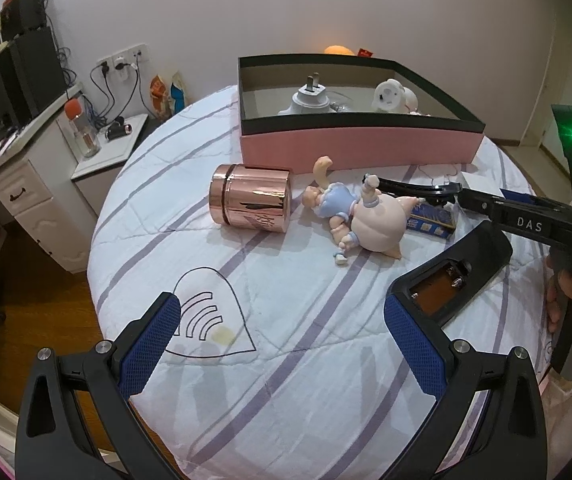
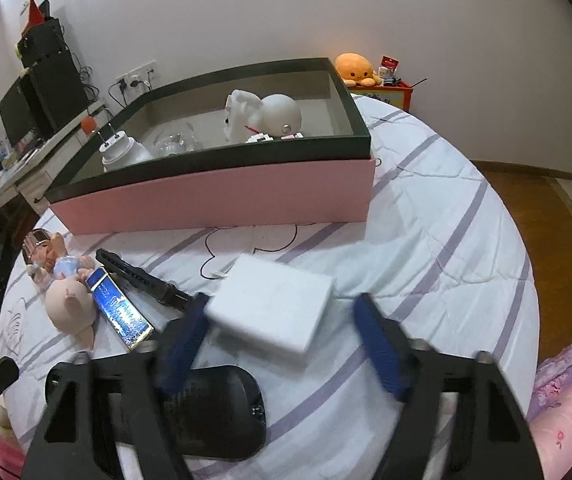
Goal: Organize rigid objects
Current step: 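Grasp the white charger with the right tool while the left tool moves toward the doll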
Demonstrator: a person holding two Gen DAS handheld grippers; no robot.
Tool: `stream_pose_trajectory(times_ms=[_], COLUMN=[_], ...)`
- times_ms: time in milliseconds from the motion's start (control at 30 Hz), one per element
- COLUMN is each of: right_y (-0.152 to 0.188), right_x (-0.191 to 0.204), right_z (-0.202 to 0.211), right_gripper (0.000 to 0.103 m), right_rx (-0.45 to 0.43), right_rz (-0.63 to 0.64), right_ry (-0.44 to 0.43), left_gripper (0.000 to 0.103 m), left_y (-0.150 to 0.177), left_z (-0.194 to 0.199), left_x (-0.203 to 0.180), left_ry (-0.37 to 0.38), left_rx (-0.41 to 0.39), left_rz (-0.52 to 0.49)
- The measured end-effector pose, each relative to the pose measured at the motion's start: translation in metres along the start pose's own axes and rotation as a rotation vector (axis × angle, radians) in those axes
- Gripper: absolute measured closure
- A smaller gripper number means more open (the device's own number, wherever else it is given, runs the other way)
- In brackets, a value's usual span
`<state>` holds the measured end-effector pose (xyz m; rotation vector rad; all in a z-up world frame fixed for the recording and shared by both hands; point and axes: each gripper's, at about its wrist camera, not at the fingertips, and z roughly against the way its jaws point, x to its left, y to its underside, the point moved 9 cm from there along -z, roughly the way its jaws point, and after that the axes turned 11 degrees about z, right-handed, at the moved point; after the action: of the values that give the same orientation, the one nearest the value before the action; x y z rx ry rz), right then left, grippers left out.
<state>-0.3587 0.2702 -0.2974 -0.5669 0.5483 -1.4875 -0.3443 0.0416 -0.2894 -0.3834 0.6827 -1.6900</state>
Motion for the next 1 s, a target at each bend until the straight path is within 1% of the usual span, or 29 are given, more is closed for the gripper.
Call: stream_pose_trajectory(times_ms=[33,100,133,300,500,700,833,900,1000], right_y=[0.0,0.002,0.002,0.006,0.008,0.009,0.009,0.009,0.009], right_x=[-0.001,-0.003,-0.004,-0.005,-0.006,-0.007,-0.007,-0.008,-0.007], right_z=[0.001,0.003,0.004,0.008,0.009,0.01,0.009,0.009,0.009], right_gripper=[0.044,0.044,0.046,0.046,0.046,0.046,0.046,0.046,0.046], right_rx=[-0.001,-0.003,-0.003,-0.006,-0.007,-0.01,-0.012,-0.013,-0.014], right_rz=[-0.003,-0.011,-0.011,-0.008,0.0,0.007,0.012,0.011,0.014], right_ry=[-0.001,-0.029,-0.031,-0.035,-0.045,-0.059,-0.072,-0.078,-0.083], left_gripper=[0.0,0.0,0.0,0.0,0.0,0.0,0.0,0.0,0.003], left_y=[0.0,-0.001,-0.001,-0.006,-0.018,-0.027,-0.031,-0.032,-0.032], left_z=[0.0,-0.001,-0.001,-0.006,-0.023,-0.041,-0.053,-0.06,-0.06], left_x=[-0.002,-0.005,-0.007,-0.025,-0.049,-0.056,-0.051,-0.049,-0.048], left_ry=[0.009,0.026,0.033,0.08,0.101,0.063,0.011,0.009,0.021], left_rx=[0.0,0.005,0.003,0.007,0.015,0.019,0.023,0.035,0.026], left_rz=[0.003,0.008,0.013,0.045,0.084,0.102,0.118,0.132,0.133])
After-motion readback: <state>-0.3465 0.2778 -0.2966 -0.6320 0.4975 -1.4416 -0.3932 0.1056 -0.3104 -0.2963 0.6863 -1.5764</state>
